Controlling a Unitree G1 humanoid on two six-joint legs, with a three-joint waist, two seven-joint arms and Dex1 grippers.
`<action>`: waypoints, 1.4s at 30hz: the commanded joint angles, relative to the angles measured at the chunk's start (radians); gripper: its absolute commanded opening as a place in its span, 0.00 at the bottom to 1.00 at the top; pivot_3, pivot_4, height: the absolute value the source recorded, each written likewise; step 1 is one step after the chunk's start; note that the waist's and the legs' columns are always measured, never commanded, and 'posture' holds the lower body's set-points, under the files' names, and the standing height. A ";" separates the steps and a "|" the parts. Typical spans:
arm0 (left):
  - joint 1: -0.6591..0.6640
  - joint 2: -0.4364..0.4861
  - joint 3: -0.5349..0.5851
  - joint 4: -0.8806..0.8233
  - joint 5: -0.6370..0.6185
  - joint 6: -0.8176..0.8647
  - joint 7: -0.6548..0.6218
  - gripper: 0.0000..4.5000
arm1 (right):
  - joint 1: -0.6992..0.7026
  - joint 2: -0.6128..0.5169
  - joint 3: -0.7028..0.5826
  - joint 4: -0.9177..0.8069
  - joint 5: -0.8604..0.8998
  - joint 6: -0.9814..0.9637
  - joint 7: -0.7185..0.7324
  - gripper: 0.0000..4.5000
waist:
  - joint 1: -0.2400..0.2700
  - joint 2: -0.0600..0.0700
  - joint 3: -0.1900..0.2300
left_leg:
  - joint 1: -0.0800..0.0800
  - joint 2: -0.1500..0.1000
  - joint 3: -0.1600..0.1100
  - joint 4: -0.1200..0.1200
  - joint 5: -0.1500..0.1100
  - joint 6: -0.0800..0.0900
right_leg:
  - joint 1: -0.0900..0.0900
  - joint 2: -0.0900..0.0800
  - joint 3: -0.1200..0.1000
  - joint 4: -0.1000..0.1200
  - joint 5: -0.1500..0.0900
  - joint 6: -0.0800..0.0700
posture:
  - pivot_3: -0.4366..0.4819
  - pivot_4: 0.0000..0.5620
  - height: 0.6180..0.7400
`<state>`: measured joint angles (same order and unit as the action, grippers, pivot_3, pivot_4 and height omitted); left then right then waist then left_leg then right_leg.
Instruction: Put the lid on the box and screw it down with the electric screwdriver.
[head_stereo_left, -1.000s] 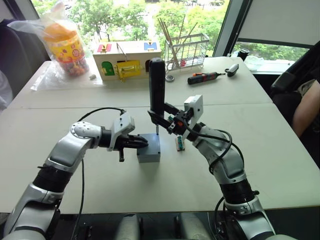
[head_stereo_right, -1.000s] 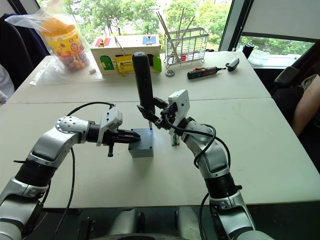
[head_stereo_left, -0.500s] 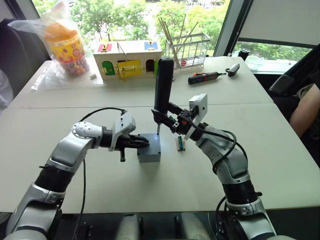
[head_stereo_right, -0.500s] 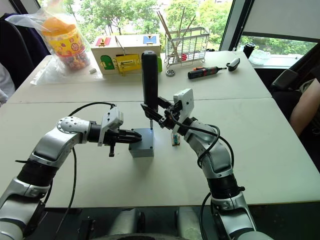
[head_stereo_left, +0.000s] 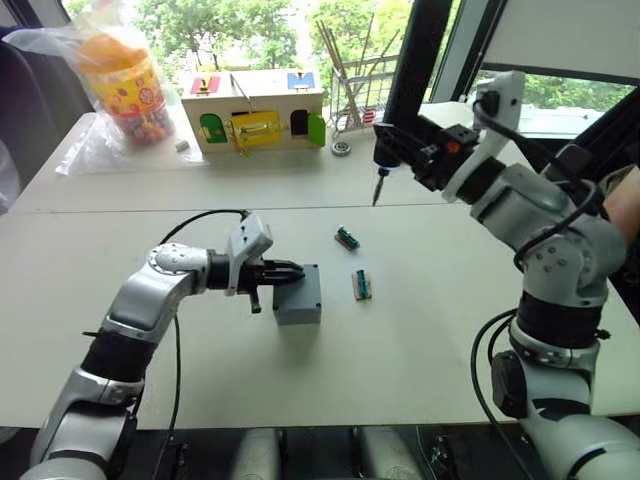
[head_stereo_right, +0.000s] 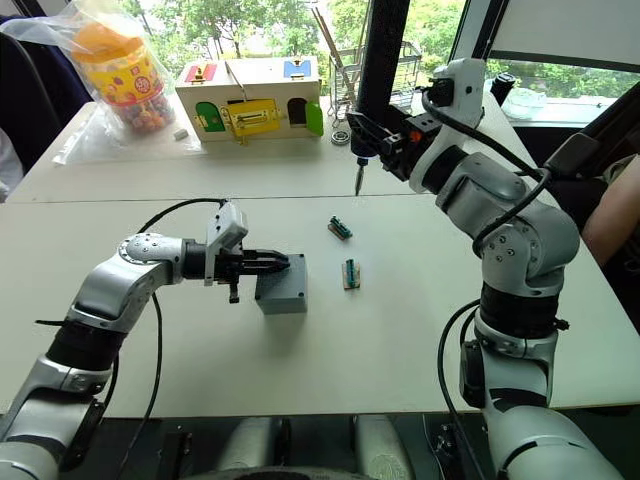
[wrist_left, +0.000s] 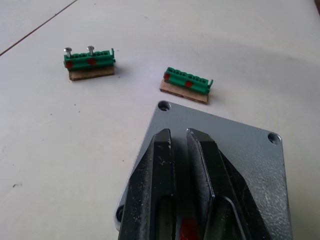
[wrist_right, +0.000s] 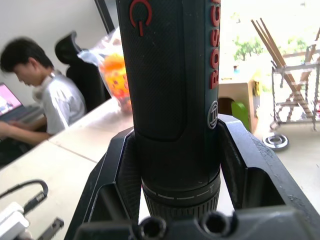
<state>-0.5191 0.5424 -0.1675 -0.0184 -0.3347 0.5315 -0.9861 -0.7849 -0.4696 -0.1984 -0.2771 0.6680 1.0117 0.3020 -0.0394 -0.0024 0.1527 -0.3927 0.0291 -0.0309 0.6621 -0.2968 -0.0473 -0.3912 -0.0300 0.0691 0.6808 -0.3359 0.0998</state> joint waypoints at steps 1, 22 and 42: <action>-0.008 -0.034 0.057 -0.011 0.020 -0.085 0.077 0.10 | -0.016 -0.134 -0.009 0.026 -0.033 0.087 0.018 0.38 | 0.004 -0.001 0.001 | -0.001 0.000 0.000 0.000 0.000 0.000 | 0.000 0.000 0.000 0.000 0.000 0.000 | 0.48 0.27 0.97; 0.056 0.120 -0.053 -0.299 -0.082 0.039 -0.150 0.10 | -0.028 -0.494 0.207 0.599 0.193 0.603 0.196 0.38 | -0.002 0.000 0.006 | -0.016 -0.001 0.002 0.003 0.000 0.001 | -0.015 0.002 0.002 0.000 0.000 0.000 | 0.48 0.27 0.97; -0.019 0.091 0.203 -0.069 -0.168 0.049 -0.024 0.10 | -0.067 -0.477 0.252 0.513 0.029 0.480 0.273 0.99 | 0.006 -0.001 0.006 | -0.015 -0.001 0.001 0.006 0.000 0.001 | -0.014 0.001 0.001 0.001 0.001 0.000 | 0.48 0.27 0.97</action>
<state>-0.5218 0.6259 -0.0322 -0.1140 -0.4740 0.5844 -1.0319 -0.8254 -0.9243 0.0791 0.2850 0.7096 1.5300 0.5437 -0.0332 -0.0031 0.1587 -0.4081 0.0281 -0.0295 0.6675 -0.2972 -0.0461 -0.4053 -0.0284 0.0696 0.6821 -0.3354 0.1002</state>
